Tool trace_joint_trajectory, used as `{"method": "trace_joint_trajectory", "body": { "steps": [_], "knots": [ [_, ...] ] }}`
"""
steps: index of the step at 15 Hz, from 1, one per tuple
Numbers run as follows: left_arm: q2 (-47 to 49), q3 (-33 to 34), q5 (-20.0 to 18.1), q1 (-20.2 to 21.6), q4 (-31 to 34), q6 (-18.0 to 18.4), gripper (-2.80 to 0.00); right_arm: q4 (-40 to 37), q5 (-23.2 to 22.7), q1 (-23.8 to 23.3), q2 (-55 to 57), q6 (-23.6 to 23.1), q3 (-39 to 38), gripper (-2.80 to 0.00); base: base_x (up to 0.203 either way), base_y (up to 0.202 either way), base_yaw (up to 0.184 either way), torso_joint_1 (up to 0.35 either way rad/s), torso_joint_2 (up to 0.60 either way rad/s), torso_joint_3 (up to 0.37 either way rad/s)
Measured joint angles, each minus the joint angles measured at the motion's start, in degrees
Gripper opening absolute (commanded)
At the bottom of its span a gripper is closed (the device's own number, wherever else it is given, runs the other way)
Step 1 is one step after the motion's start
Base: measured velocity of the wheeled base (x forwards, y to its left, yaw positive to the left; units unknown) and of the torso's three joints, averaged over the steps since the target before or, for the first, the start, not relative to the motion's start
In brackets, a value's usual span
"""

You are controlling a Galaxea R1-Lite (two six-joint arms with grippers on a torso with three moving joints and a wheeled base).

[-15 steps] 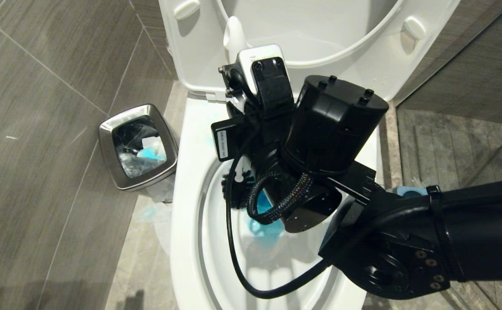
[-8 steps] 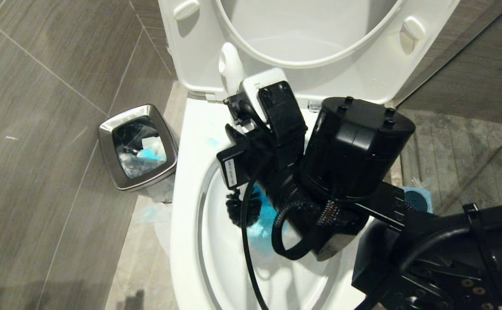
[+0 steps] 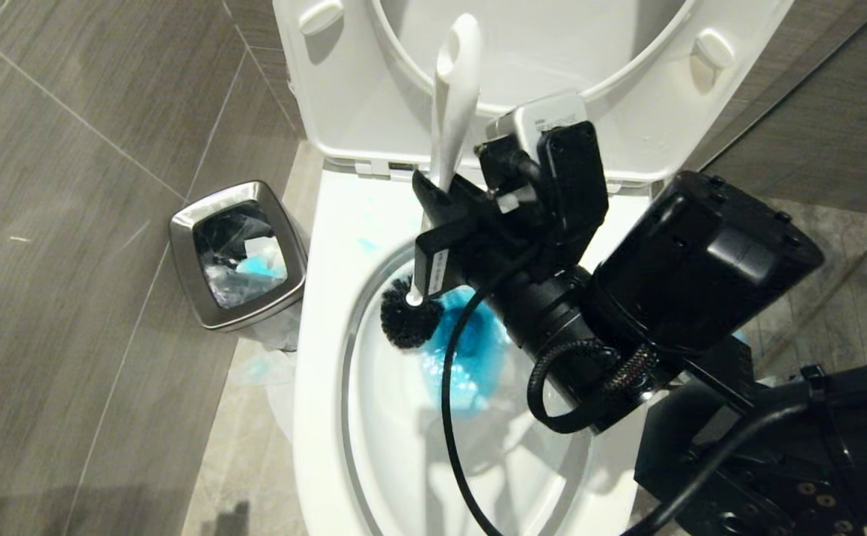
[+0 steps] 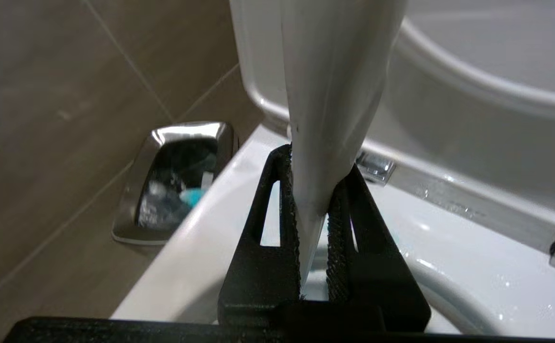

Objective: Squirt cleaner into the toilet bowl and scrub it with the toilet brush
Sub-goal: Scrub the toilet bowl

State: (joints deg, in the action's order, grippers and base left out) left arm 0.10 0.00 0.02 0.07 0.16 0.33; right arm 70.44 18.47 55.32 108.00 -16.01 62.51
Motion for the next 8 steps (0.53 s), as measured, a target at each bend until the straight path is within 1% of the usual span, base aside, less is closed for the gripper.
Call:
{"method": "trace_joint_trajectory", "body": {
  "steps": [2,4,6,8],
  "knots": [
    [0.0,0.0,0.04,0.0,-0.01,0.01,-2.8,3.98,-0.45,-0.09,-0.12,-0.25,-0.97,-2.8,0.0,0.0,0.0,0.0,0.0,0.0],
    [0.0,0.0,-0.01,0.0,0.0,0.03,-2.8,4.61,-1.03,-0.09,-0.68,0.05,-2.78,-2.8,0.0,0.0,0.0,0.0,0.0,0.0],
    [0.0,0.0,0.0,0.0,0.0,0.01,-2.8,5.19,-2.61,-0.09,-1.68,0.46,-7.38,-2.8,0.0,0.0,0.0,0.0,0.0,0.0],
    [0.0,0.0,0.0,0.0,0.0,0.02,-2.8,5.47,-6.34,-0.09,-3.06,3.25,-14.0,-2.8,0.0,0.0,0.0,0.0,0.0,0.0]
  ]
}}
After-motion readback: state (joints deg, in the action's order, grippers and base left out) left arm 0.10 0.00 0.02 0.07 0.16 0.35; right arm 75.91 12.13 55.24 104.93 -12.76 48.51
